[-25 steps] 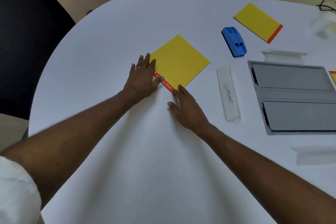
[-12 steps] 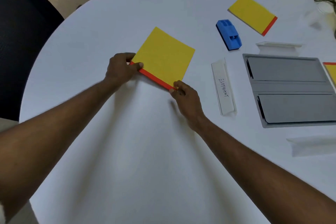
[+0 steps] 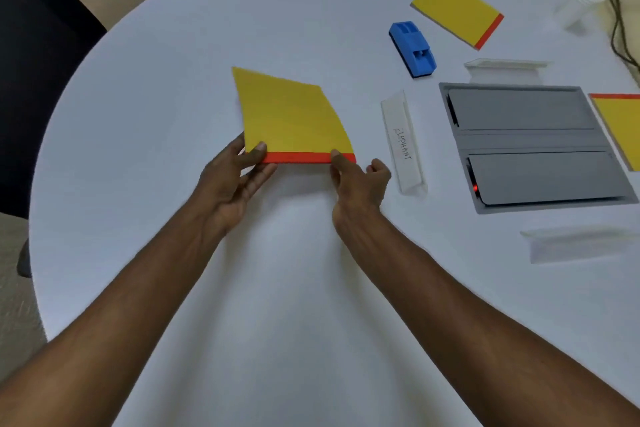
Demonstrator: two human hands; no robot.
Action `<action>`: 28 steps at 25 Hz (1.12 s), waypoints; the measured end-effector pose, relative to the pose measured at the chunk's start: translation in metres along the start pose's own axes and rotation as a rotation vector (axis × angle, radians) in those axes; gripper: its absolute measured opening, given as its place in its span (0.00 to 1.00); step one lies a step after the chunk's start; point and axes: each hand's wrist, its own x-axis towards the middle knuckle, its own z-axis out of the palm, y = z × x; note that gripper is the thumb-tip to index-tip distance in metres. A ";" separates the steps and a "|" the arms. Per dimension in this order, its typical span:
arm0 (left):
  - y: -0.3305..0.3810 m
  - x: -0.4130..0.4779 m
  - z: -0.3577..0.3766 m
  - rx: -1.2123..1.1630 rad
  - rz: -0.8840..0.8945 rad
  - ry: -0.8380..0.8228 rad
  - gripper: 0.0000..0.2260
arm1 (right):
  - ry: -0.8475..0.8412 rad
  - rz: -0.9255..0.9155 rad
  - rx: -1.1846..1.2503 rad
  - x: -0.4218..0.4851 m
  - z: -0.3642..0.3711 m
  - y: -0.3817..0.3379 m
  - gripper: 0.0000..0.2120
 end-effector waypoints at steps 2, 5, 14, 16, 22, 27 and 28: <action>-0.015 -0.023 0.010 -0.061 -0.010 -0.035 0.19 | -0.144 0.097 0.137 -0.018 -0.011 -0.007 0.24; -0.041 -0.057 0.019 -0.023 -0.028 -0.071 0.19 | -0.270 0.132 0.141 -0.035 -0.032 -0.019 0.19; -0.023 -0.066 0.014 -0.116 -0.018 -0.163 0.10 | -0.542 -0.122 -0.267 -0.016 -0.153 -0.093 0.19; -0.022 -0.068 0.024 0.095 -0.071 -0.313 0.11 | -0.481 -0.165 -0.333 -0.006 -0.181 -0.106 0.17; -0.075 -0.075 0.088 0.473 -0.039 -0.525 0.28 | -0.314 -0.184 -0.292 0.020 -0.255 -0.150 0.16; -0.158 -0.096 0.157 0.222 -0.049 -0.442 0.31 | -0.215 -0.054 -0.086 0.027 -0.304 -0.157 0.16; -0.177 -0.103 0.172 0.212 -0.060 -0.420 0.31 | -0.210 -0.033 -0.057 0.026 -0.310 -0.150 0.15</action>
